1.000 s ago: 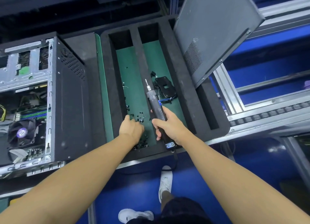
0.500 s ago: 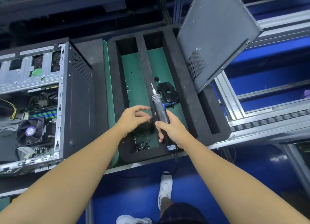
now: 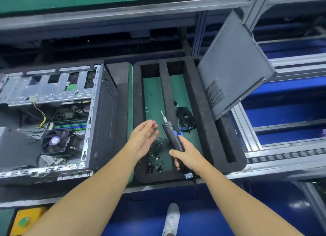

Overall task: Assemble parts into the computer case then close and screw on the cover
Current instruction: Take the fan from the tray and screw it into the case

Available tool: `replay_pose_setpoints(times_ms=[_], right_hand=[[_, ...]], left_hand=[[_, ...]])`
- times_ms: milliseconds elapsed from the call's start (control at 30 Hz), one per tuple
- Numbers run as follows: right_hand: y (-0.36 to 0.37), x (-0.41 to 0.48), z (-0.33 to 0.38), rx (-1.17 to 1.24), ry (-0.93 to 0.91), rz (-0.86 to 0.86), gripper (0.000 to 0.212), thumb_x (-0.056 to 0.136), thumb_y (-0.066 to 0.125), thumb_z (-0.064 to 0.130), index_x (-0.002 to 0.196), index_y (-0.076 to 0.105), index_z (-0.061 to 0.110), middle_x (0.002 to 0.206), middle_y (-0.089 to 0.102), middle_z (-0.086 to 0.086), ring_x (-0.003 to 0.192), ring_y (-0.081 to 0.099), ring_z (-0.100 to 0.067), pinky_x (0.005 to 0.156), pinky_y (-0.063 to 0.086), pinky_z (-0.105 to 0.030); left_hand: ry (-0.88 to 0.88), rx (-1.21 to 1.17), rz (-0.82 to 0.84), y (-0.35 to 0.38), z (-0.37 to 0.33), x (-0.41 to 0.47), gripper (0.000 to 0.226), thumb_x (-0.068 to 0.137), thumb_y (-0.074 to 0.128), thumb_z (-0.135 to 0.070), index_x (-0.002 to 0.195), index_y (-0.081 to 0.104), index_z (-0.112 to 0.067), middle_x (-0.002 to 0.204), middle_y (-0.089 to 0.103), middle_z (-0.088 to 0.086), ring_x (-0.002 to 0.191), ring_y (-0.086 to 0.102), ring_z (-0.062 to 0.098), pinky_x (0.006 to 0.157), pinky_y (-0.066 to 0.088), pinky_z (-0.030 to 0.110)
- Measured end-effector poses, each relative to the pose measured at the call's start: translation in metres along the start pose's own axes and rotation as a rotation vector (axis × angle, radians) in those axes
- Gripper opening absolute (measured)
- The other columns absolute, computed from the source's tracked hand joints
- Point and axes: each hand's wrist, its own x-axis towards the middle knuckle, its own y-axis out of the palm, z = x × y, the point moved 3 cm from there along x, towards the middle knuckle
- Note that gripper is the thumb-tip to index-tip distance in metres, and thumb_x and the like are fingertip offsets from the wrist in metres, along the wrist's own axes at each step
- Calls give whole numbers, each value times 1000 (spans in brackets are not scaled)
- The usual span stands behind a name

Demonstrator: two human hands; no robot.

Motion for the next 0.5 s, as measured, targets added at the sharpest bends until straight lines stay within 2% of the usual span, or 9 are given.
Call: replay_pose_setpoints(times_ms=[100,133,200,300,500], right_hand=[[7,-15,12,-91,-29,58,31,90,70,20,112,51,33,69,58,-9,51,53,-21,55,52,-38],[9,-19,18,-130,-42,74,31,89,71,19,106,50,35,74,59,-9,51,54,-21,55,53,-38],[15,-26,30,-209,-59,90,35,87,73,19,108,49,36,82,61,-7,54,56,-22,56,55,-37],[23,-37,45,-268,-97,73,39,84,75,20,110,48,34,83,62,-3,56,59,-21,57,58,-38],[53,-65,61,-275,-144,29,42,82,77,21,105,50,44,84,63,-3,56,60,-20,56,57,-38]], left_hand=[[42,-52,35,10,-19,-4,14,92,66,-19,103,64,-10,103,73,2,104,70,17,83,58,30],[48,-43,54,15,-25,-5,16,91,66,-18,105,64,-10,105,73,3,106,70,18,83,57,30],[53,-29,74,22,-36,-11,29,85,71,-17,111,64,-5,107,73,6,105,70,20,83,58,32],[53,1,117,25,-48,-23,49,80,75,-17,122,60,3,113,71,13,103,71,22,80,58,30],[62,-8,200,17,-72,-59,42,90,66,-12,125,54,7,121,67,21,111,67,27,83,58,31]])
